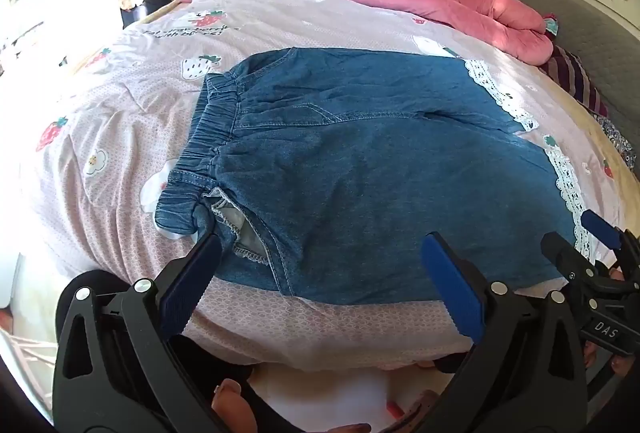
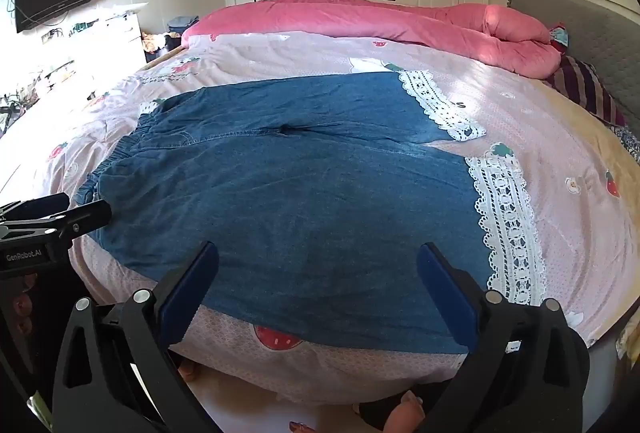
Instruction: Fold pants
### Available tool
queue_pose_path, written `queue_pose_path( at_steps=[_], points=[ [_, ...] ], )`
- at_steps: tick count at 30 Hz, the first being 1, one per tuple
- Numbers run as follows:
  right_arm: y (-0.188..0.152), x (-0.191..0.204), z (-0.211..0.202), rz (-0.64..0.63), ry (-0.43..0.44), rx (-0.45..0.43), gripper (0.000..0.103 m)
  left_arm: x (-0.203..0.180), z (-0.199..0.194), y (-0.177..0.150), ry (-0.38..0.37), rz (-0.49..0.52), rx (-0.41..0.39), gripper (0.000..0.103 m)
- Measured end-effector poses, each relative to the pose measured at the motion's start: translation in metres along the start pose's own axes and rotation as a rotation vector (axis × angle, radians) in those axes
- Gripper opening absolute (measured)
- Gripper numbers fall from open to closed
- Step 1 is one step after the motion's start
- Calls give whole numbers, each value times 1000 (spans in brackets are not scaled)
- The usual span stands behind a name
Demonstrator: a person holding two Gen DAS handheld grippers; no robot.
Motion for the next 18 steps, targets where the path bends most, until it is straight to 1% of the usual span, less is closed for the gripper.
queue_pose_path(
  at_steps=[1,4,6,8,10,18],
  points=[
    [0,-1,-1,3,2,-3,99,-1,-1,1,8,18,-14,94],
    [-2,-6,-7,4,1,-17,99,-2,-3,2,7,20,-19,94],
    [3,0,-2,-24,-18,-2,99,-2,-4,2,6,23,-21,94],
    [6,3,-5,-29,-18,-17,99,-2,-6,1,6,23,-24,94],
    [8,4,-3,-27,-17,-15,99,-2,-3,3,4,24,-12,94],
    [6,3,-4,-35,-11,-17,99,-6,-4,4,2,28,-15,94]
  ],
)
Point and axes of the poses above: each gripper's, at about its wrist camera, not at the fingertips, and z roughly the way its jaws point, x to its left, y to its top, the point moved 10 cm from there along z, roughly the way its jaws point, and after that the axes turned 13 degrees about -x, right-handed, at the moved point
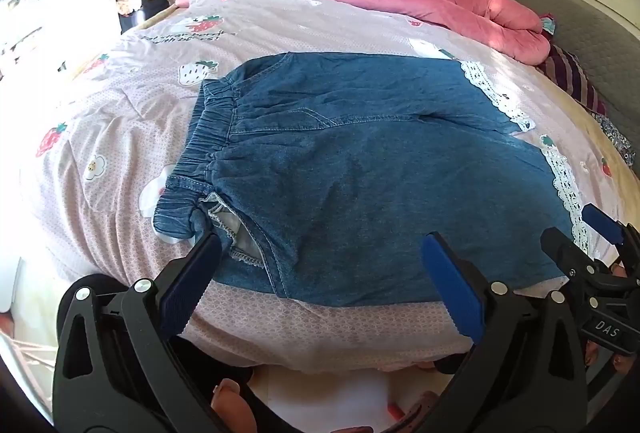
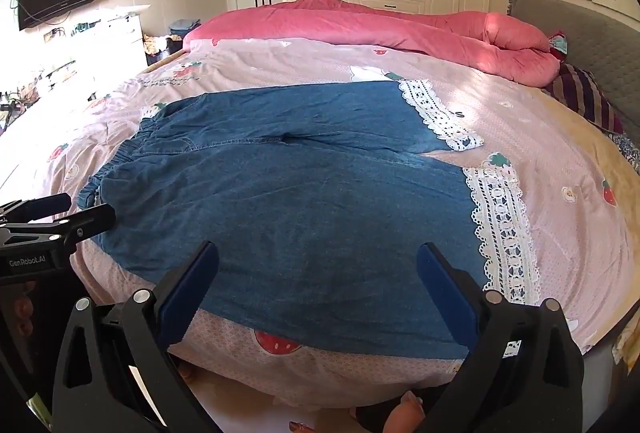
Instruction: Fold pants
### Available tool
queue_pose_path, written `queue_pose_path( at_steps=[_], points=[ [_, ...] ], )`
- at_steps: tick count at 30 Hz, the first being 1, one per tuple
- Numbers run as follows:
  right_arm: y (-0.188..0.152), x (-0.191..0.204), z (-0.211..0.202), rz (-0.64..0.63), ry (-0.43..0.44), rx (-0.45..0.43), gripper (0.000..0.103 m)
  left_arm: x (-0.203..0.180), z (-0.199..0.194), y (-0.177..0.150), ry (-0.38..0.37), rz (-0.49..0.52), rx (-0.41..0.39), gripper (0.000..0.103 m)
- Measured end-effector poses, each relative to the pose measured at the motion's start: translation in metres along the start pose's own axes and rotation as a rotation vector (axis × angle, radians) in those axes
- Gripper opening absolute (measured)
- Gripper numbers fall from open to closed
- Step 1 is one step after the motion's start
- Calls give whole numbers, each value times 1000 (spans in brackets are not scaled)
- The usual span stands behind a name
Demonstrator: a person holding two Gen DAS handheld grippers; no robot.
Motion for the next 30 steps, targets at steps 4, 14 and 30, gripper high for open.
queue_pose_path(
  at_steps=[4,14,30],
  points=[
    [1,1,0,-9,-4,-6,99,-1,0,1,0,5,-3,94],
    [3,-1,-1,-9,-9,-9,99,-4,-1,0,-4,8,-10,94],
    [0,-2,-2,-7,-12,-4,99,-5,-2,1,-4,13,-16,94]
  ],
)
Point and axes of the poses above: each gripper's, at about its wrist camera, not at the fingertips, and z roughly the way its jaws point, x to its left, y to its top, the point moved 10 cm from there along z, roughly the way its jaws point, and after that the axes turned 13 degrees about -x, right-handed, at the moved point
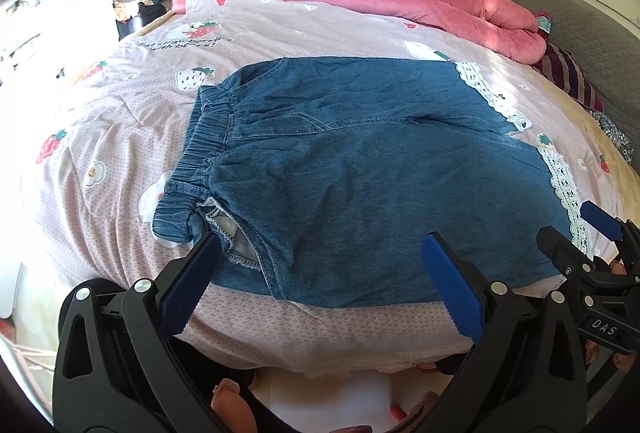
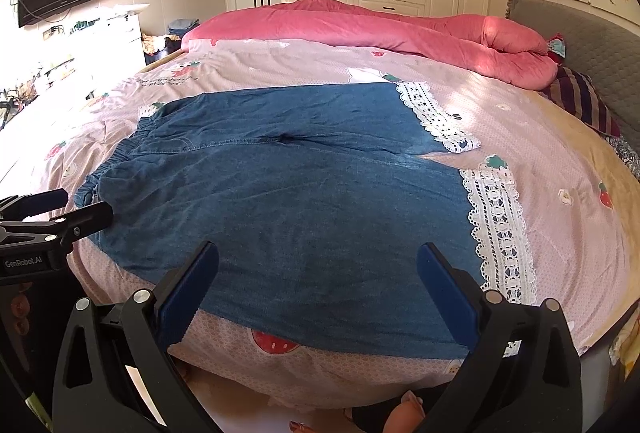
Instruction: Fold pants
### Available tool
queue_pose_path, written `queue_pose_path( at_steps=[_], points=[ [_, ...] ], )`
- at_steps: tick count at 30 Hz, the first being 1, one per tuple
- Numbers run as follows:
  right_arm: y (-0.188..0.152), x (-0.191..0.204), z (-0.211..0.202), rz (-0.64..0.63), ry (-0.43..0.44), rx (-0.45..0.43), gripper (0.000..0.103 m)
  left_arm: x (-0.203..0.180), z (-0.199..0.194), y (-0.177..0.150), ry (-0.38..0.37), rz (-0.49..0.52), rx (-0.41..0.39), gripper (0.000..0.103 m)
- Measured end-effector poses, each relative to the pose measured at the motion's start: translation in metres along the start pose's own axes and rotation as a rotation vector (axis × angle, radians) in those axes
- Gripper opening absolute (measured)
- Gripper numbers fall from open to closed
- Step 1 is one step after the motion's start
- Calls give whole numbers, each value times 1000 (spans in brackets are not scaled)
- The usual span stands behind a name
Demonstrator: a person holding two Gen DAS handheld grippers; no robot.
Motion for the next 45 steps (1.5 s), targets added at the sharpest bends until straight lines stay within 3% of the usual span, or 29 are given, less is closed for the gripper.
queue_pose_path(
  at_steps=[31,37,41,45],
  points=[
    [5,-6,27,6,1,21,99,6,17,5,-1,-7,-2,94],
    [9,-2,50,-21,69,69,99,26,33,17,22,-18,-12,94],
    [14,6,66,-9,144,107,99,53,51,33,46,-44,-15,94],
    [27,7,84,-6,165,114,99,81,76,54,36,-63,-5,94]
  ],
)
Point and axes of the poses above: each gripper's, at about its wrist camera, not at the fingertips, and z roughly the way its jaws point, x to its left, y to its top, the point moved 10 cm from there along z, roughly the way its jaws point, and after that the axes turned 13 degrees about -x, right-handed, at the moved point
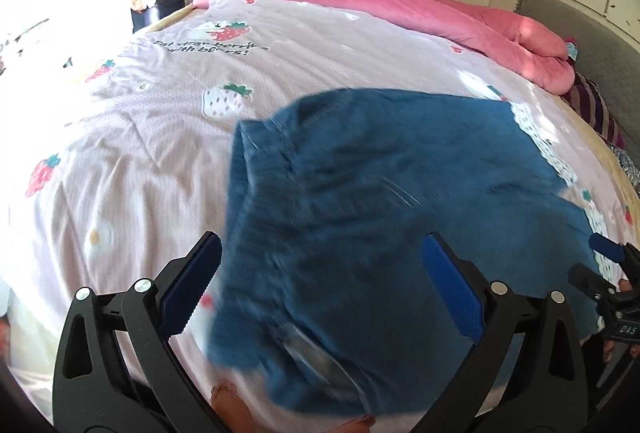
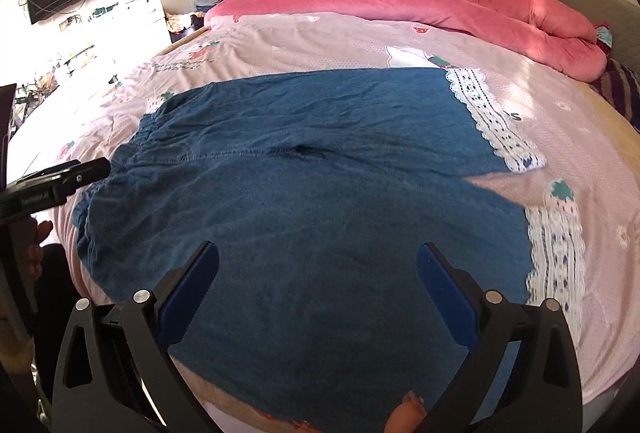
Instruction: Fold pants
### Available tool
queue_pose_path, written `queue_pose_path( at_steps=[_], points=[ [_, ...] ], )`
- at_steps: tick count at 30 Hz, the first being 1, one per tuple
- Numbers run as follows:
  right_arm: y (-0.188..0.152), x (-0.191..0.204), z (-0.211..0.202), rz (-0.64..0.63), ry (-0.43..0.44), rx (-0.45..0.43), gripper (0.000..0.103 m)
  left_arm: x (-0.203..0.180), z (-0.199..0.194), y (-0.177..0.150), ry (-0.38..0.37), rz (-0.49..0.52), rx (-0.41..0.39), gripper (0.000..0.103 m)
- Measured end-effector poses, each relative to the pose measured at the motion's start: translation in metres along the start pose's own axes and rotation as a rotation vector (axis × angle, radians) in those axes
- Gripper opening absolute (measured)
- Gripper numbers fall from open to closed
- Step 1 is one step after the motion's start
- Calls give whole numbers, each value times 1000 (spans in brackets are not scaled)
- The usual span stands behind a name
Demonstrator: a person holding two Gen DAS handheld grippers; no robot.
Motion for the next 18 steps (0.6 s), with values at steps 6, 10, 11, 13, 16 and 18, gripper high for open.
queue_pose_path(
  at_steps=[6,10,11,13,16,18],
  points=[
    [21,-6,28,-22,3,20,99,29,45,35,53,109,19,94],
    [42,-5,51,-67,13,20,99,26,73,52,12,145,37,94],
    [47,-4,56,-72,25,20,99,25,80,55,12,161,38,94],
    [59,-1,72,-79,51,30,99,22,90,58,4,192,42,94],
    [73,0,94,-93,79,37,99,18,104,62,7,244,48,94],
    [80,-1,108,-109,71,44,99,15,112,64,-2,271,47,87]
  ],
)
Point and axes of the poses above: each gripper's, at about its wrist camera, not at the fingertips, and z roughly the way its jaws point, x to its left, y to its top, the point moved 10 cm from there along z, roughly the way its jaws point, and after that the axes turned 13 degrees about -x, right-handed, at the moved point
